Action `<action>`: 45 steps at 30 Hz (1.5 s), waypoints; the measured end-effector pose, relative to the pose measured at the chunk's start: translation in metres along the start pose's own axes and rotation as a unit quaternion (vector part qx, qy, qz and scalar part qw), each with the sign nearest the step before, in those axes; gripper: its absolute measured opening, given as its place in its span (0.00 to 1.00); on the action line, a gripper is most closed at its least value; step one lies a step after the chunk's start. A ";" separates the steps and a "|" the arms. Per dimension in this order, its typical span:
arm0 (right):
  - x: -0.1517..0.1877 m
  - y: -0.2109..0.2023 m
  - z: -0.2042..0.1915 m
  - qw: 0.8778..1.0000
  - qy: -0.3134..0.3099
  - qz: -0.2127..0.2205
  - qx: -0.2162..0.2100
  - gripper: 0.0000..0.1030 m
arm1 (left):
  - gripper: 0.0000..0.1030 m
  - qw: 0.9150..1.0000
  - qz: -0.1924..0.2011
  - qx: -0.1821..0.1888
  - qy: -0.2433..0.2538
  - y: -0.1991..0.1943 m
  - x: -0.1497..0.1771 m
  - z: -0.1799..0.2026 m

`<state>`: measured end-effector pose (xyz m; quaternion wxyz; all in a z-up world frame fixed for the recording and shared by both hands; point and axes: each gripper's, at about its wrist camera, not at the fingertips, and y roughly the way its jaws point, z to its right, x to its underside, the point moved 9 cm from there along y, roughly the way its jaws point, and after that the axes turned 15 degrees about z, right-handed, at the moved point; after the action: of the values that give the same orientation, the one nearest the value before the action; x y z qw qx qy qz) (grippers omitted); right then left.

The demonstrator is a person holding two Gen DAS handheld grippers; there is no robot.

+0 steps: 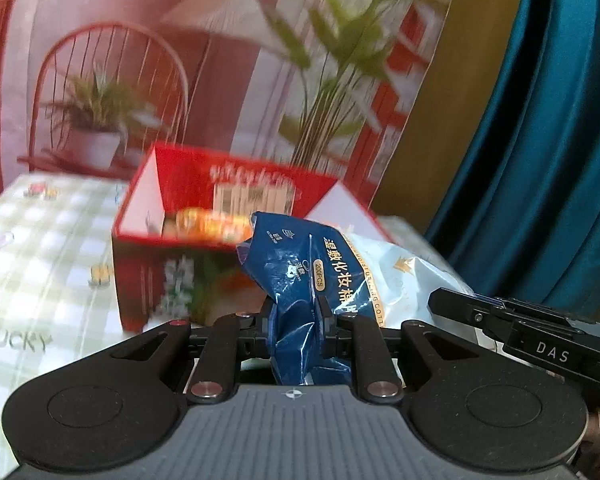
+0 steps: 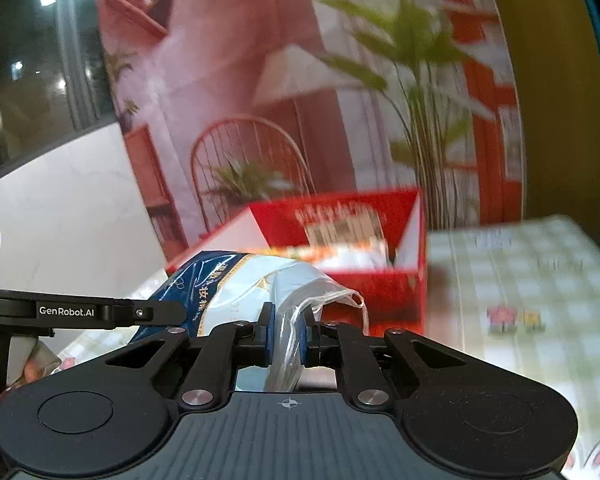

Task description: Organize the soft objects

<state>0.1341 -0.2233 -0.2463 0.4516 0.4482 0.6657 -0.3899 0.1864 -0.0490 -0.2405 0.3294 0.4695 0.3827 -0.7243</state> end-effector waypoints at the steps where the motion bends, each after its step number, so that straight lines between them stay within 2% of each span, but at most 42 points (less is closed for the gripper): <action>1: -0.008 -0.001 -0.003 1.000 -0.007 0.007 -0.004 0.10 | 0.19 1.000 0.007 0.001 0.000 -0.001 -0.007 0.001; 5: -0.040 0.006 -0.013 0.999 -0.019 0.028 -0.019 0.10 | 0.19 0.999 0.035 0.001 0.005 0.001 -0.037 0.003; 10: -0.076 0.037 -0.020 0.998 -0.006 0.040 -0.037 0.10 | 0.20 0.999 0.051 -0.013 0.006 0.019 -0.070 -0.009; 17: -0.096 0.113 -0.019 0.999 0.003 0.025 -0.037 0.11 | 0.20 0.999 0.028 -0.041 -0.009 0.070 -0.091 -0.053; 25: -0.066 0.191 0.007 1.000 0.011 -0.030 -0.002 0.11 | 0.21 0.996 -0.021 -0.081 0.014 0.125 -0.080 -0.087; 29: -0.043 0.208 0.011 0.998 0.001 -0.058 0.008 0.11 | 0.21 0.995 -0.043 -0.092 0.013 0.138 -0.063 -0.099; 35: -0.026 0.221 0.011 0.997 -0.017 -0.074 0.015 0.13 | 0.24 0.993 -0.055 -0.099 0.015 0.144 -0.052 -0.111; 37: -0.024 0.223 0.011 0.997 -0.034 -0.073 0.021 0.21 | 0.32 0.993 -0.062 -0.102 0.019 0.150 -0.050 -0.115; 39: -0.021 0.222 0.013 0.996 -0.051 -0.070 0.034 0.32 | 0.51 0.991 -0.072 -0.107 0.025 0.153 -0.046 -0.118; 42: -0.013 0.217 0.012 0.995 -0.061 -0.078 0.033 0.39 | 0.54 0.992 -0.065 -0.105 0.028 0.146 -0.046 -0.120; 45: -0.011 0.208 0.013 0.995 -0.064 -0.074 0.037 0.41 | 0.54 0.992 -0.060 -0.104 0.033 0.138 -0.048 -0.118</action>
<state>0.3368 -0.1763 -0.2631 0.4469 0.3881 0.6517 -0.4743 0.3689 -0.0087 -0.2606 0.3195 0.4329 0.4940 -0.6830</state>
